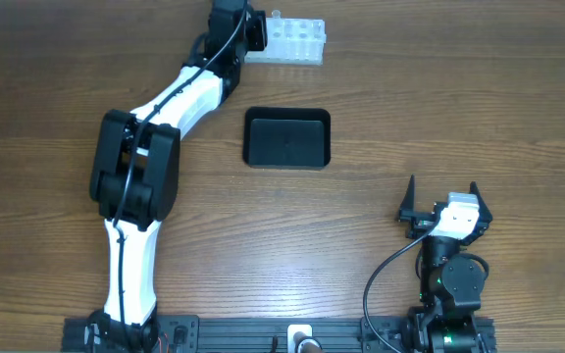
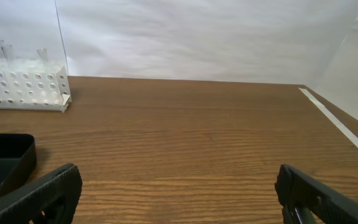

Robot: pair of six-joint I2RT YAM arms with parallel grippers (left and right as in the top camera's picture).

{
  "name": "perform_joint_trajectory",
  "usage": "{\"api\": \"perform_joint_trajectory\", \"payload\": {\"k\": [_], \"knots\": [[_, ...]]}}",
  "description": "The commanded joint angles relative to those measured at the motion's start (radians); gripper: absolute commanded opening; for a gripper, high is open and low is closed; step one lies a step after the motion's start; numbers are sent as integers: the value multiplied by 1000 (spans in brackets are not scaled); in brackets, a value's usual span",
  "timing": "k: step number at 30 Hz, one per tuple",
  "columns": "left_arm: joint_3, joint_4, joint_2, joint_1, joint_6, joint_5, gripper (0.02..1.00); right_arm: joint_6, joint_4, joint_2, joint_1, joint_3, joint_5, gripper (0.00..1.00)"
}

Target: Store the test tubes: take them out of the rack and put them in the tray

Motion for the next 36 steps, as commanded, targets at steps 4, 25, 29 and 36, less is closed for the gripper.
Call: {"api": "perform_joint_trajectory", "payload": {"k": [4, 25, 29, 36], "knots": [[23, 8, 25, -2, 8, -12, 494, -5, -2, -9, -7, -6, 12, 991], [23, 49, 38, -4, 8, -16, 275, -5, -2, -9, -7, -6, 12, 991], [23, 60, 38, -5, 8, -15, 246, -5, -2, -9, -7, -6, 12, 991], [23, 61, 38, -5, 8, -15, 189, -5, -2, -9, -7, -6, 12, 991]]}}
